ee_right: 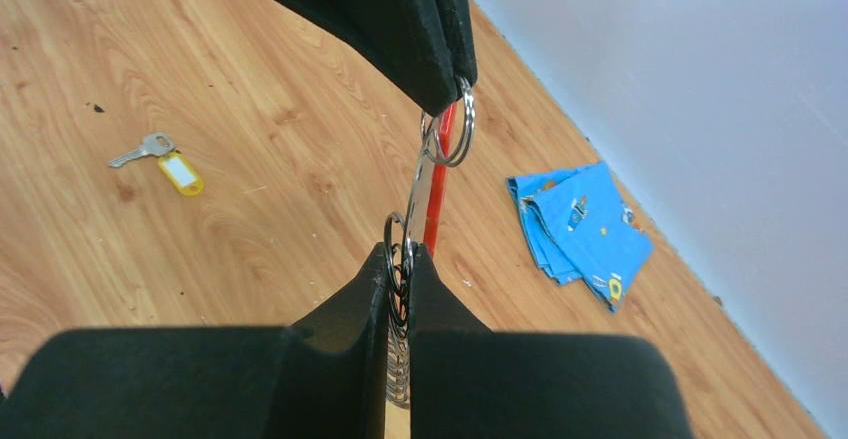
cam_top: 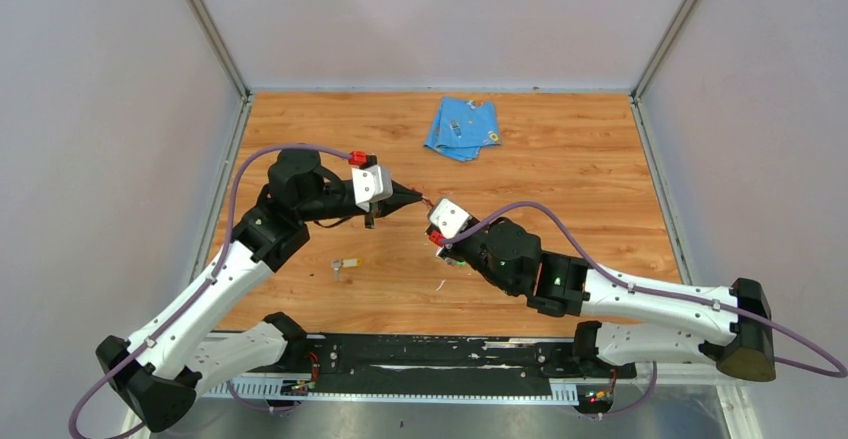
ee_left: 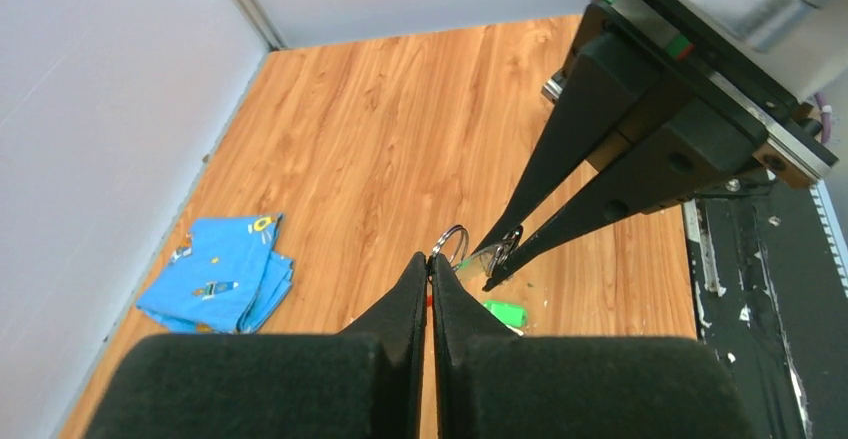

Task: Put the keys on the keyring
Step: Adjust the keyring.

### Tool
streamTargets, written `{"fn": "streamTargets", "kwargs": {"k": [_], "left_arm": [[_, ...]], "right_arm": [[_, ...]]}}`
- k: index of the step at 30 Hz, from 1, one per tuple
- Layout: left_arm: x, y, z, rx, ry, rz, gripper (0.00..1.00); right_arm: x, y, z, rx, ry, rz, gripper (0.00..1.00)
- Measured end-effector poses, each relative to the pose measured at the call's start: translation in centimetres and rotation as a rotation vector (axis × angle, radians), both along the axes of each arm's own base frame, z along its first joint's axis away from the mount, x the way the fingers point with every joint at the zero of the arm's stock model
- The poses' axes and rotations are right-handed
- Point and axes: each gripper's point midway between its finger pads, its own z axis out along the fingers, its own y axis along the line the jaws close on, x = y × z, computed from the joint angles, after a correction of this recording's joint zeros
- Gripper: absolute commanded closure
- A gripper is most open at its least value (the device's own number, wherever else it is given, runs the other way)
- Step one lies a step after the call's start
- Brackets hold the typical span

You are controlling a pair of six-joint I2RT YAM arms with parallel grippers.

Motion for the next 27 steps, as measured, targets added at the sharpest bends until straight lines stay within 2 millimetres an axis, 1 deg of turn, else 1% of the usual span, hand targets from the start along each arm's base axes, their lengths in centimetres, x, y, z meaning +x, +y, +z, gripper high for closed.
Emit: {"fn": "streamTargets", "kwargs": {"k": [10, 17, 23, 24, 27], "left_arm": [[0.9, 0.0, 0.3, -0.025, 0.019, 0.051, 1.00], [1.9, 0.5, -0.6, -0.034, 0.021, 0.128, 1.00], [2.5, 0.7, -0.4, -0.046, 0.029, 0.161, 1.00], [2.6, 0.7, -0.5, -0.043, 0.030, 0.169, 1.00], [3.1, 0.8, -0.9, -0.033, 0.035, 0.192, 1.00]], "right_arm": [[0.8, -0.7, 0.8, 0.013, -0.040, -0.104, 0.99], [1.1, -1.0, 0.6, 0.008, -0.041, -0.130, 1.00], [1.1, -0.9, 0.9, 0.020, -0.042, -0.129, 0.99], [1.1, -0.8, 1.1, 0.031, -0.044, -0.123, 0.97], [0.8, -0.6, 1.9, 0.067, -0.045, -0.102, 0.81]]}}
